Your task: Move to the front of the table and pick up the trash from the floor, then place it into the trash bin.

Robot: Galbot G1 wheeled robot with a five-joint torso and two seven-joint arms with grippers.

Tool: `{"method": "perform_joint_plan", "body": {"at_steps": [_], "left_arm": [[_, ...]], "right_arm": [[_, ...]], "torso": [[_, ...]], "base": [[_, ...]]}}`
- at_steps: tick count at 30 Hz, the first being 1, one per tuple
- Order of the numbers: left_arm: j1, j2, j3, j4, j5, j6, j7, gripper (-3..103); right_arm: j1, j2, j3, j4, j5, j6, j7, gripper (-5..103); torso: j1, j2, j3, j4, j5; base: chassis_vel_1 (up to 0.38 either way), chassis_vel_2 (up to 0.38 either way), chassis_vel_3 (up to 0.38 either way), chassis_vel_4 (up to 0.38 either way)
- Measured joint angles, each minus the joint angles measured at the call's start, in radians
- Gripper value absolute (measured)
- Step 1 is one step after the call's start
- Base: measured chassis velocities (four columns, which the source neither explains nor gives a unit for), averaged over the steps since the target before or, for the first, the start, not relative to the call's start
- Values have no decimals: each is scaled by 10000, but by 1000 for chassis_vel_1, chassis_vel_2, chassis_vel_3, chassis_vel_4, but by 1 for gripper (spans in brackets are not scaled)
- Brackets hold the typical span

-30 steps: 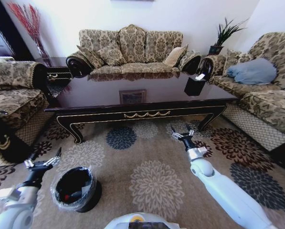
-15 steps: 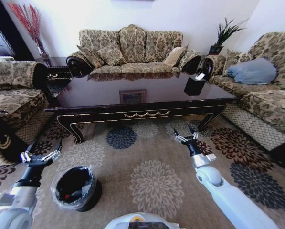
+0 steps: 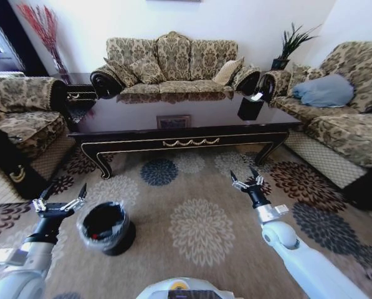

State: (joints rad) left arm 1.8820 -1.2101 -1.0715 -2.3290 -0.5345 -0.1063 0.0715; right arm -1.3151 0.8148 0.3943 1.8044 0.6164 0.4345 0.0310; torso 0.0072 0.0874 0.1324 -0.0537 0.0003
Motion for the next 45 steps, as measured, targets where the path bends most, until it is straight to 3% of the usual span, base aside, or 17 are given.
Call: {"method": "perform_joint_plan", "body": {"at_steps": [23, 37, 39, 43, 45], "left_arm": [[142, -498, 487, -15, 575, -271, 213, 100], [30, -418, 522, 251, 579, -338, 226, 100], [-2, -411, 549, 300, 584, -340, 227, 100], [-41, -396, 578, 370, 602, -360, 230, 100], [-64, -386, 598, 413, 612, -361, 230, 100]], "right_arm": [[-6, 3, -185, -539, -191, 291, -514, 100], [-159, 248, -235, -714, -411, 434, -627, 100], [-179, 252, -202, -718, -421, 452, -645, 100], [-247, 271, -124, -770, -458, 514, -715, 100], [-332, 294, -86, -806, -505, 564, -774, 100]], "torso": [[-2, -2, -1, 0, -1], [1, -2, -1, -1, 6], [3, -3, 2, 0, -13], [1, -1, -1, 0, 4], [2, -2, 3, -1, -10]], "base": [[332, -370, -320, 365], [312, -373, -320, 386], [354, -364, -369, 365], [369, -342, -365, 333], [366, -350, -381, 363]]}}
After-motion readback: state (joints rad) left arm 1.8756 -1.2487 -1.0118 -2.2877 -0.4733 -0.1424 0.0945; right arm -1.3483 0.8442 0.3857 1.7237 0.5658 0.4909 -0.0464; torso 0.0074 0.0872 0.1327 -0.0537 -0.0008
